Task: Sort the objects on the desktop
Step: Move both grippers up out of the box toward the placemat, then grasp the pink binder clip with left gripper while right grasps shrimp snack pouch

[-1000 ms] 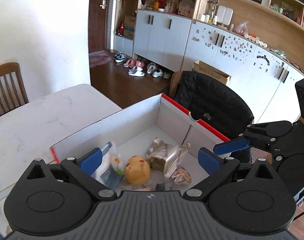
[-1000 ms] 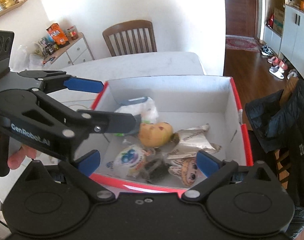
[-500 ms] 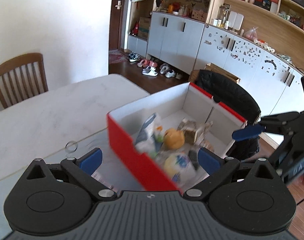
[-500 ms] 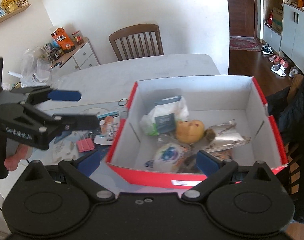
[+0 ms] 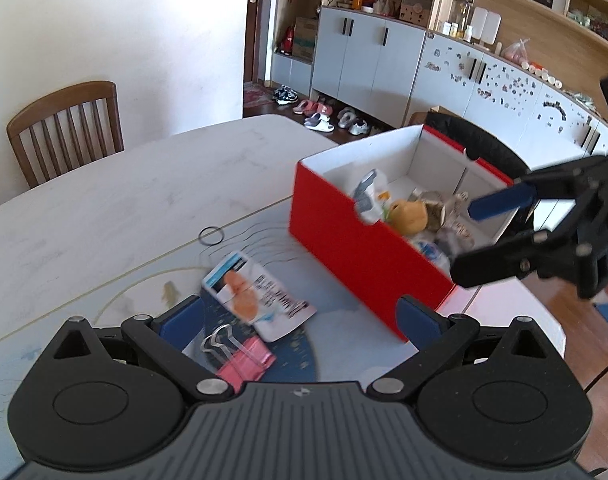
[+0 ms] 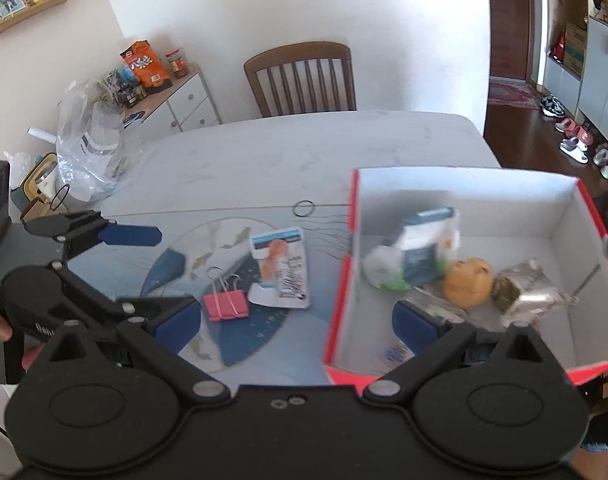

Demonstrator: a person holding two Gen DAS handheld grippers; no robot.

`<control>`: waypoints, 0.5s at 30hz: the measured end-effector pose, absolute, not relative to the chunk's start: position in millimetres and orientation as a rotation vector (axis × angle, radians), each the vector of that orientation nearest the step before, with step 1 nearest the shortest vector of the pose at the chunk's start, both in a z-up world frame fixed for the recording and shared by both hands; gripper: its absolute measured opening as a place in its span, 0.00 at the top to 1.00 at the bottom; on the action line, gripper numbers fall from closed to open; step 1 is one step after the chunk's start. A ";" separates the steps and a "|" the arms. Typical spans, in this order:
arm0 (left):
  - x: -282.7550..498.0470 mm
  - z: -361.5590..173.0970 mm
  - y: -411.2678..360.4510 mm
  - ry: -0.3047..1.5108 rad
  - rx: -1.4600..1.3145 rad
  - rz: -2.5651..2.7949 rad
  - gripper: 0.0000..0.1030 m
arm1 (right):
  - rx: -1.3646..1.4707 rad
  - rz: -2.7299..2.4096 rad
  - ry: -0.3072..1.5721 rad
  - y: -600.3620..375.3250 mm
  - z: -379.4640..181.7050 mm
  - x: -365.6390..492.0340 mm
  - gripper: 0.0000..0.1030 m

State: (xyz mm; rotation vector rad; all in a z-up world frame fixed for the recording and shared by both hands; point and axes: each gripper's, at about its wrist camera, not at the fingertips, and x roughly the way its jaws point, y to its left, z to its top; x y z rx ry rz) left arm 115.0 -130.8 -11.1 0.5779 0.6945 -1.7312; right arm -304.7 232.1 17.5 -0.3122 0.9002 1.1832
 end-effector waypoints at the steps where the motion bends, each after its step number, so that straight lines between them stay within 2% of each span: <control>1: 118.0 -13.8 -129.9 0.696 0.583 -1.732 0.01 | -0.317 1.184 0.898 237.9 17.5 -307.3 0.01; 15: 140.8 -44.0 -129.5 0.726 0.603 -1.742 0.01 | -0.380 1.205 0.949 322.9 -2.6 -317.3 0.01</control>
